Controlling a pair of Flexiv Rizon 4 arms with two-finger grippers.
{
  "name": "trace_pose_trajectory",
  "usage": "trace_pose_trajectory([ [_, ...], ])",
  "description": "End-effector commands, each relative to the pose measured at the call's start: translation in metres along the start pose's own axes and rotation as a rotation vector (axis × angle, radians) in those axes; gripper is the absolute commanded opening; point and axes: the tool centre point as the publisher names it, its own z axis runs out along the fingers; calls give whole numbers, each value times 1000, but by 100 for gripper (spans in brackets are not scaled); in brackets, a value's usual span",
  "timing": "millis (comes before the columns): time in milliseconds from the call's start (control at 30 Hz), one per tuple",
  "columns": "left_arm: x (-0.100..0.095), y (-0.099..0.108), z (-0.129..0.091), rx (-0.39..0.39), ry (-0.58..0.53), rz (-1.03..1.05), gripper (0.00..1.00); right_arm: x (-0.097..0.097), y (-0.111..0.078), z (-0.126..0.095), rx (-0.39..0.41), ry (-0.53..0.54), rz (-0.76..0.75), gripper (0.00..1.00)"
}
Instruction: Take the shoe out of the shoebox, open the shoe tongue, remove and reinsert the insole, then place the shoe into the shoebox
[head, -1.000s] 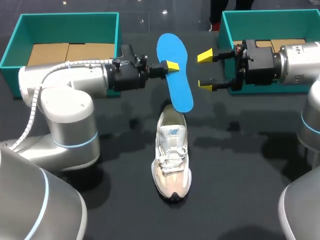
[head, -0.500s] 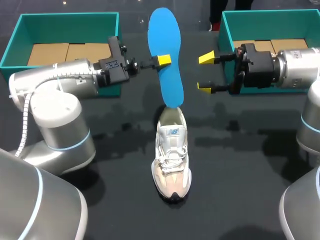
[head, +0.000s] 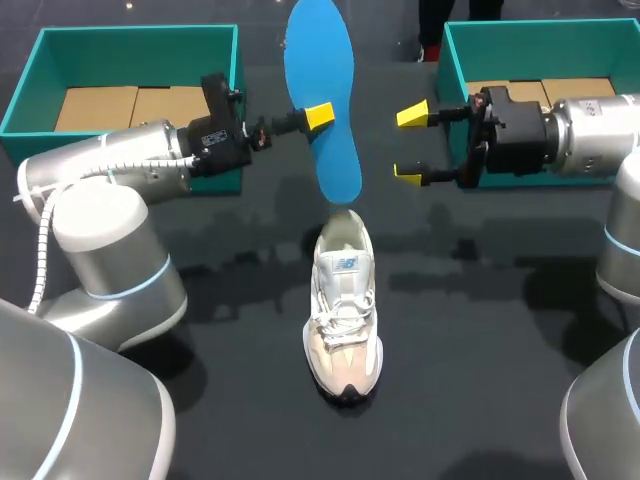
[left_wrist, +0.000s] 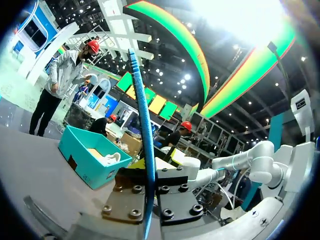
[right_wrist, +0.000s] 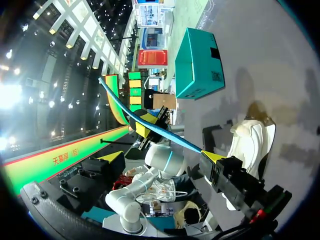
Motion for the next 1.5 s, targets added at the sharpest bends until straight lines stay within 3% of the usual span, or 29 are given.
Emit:
trace_pose_trajectory([
  [33,-12,-5,-22,51,238,429,0,0,0,1,0,-3,1,100],
  [400,-12,-5,-22,51,238,429,0,0,0,1,0,-3,1,100],
  [633,10,6,-25,-71,243,804,0,0,0,1,0,-3,1,100],
  [767,17,7,-29,-113,159,1085,0,0,0,1,0,-3,1,100],
  [1167,16,8,-29,-105,154,1138,0,0,0,1,0,-3,1,100],
  [1333,6,6,-28,-91,240,1282,0,0,0,1,0,-3,1,100],
  [1467,-3,5,-33,-188,428,1456,0,0,0,1,0,-3,1,100],
  [1500,-3,5,-33,-188,428,1456,0,0,0,1,0,-3,1,100],
])
